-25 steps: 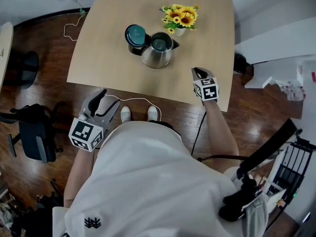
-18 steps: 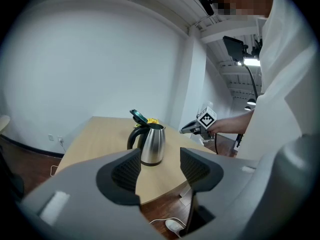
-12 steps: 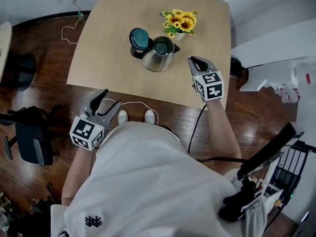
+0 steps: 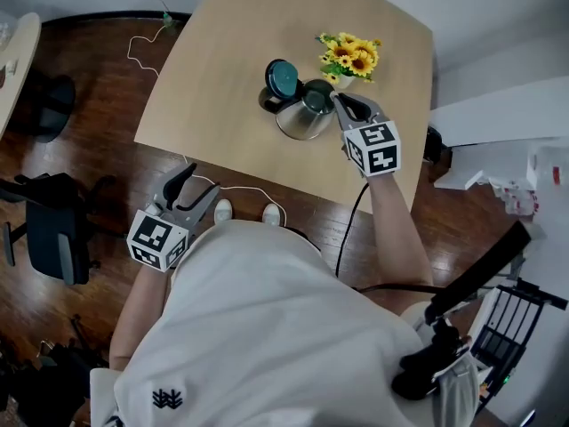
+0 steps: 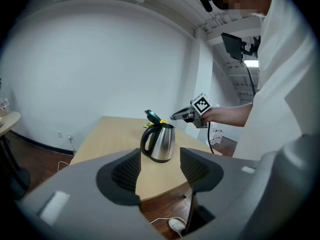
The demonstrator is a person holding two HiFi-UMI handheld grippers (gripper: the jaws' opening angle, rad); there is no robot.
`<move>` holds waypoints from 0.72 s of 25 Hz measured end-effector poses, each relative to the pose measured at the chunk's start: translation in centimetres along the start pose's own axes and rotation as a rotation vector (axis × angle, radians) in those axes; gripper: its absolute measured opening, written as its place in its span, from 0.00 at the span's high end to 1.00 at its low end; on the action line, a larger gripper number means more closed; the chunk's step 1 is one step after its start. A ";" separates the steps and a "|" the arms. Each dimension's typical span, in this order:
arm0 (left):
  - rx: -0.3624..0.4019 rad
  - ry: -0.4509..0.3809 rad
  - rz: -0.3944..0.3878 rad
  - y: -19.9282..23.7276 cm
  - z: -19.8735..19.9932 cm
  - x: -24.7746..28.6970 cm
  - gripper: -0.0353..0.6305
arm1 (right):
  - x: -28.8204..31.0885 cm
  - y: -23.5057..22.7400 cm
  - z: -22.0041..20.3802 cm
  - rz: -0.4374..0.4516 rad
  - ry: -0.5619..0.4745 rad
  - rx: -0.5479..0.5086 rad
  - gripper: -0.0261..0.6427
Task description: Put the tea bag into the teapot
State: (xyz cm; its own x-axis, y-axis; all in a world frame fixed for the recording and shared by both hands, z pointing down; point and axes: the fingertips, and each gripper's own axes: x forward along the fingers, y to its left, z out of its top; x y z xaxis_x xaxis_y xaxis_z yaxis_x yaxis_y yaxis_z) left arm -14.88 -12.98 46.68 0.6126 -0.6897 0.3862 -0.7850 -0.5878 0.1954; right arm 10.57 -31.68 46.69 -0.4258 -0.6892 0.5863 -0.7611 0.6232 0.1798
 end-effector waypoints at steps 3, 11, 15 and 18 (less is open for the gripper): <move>-0.013 -0.002 0.026 0.8 -0.3 -0.6 0.57 | 1.7 0.5 0.0 0.021 0.012 -0.012 0.93; -0.040 0.000 0.076 2.2 -1.1 -2.3 0.57 | 4.6 1.5 -0.6 0.037 0.056 -0.091 0.92; -0.048 -0.003 0.090 2.7 -1.3 -2.7 0.57 | 5.2 1.8 -1.0 0.022 0.094 -0.150 0.92; -0.052 0.000 0.092 2.8 -1.5 -2.9 0.57 | 5.6 2.1 -1.5 0.027 0.124 -0.150 0.89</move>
State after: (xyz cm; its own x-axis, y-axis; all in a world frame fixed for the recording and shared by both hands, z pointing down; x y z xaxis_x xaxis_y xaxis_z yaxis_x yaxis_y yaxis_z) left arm -18.99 -12.01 47.46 0.5379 -0.7395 0.4047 -0.8415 -0.4995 0.2057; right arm 7.34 -33.65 51.55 -0.3745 -0.6265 0.6835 -0.6645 0.6955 0.2733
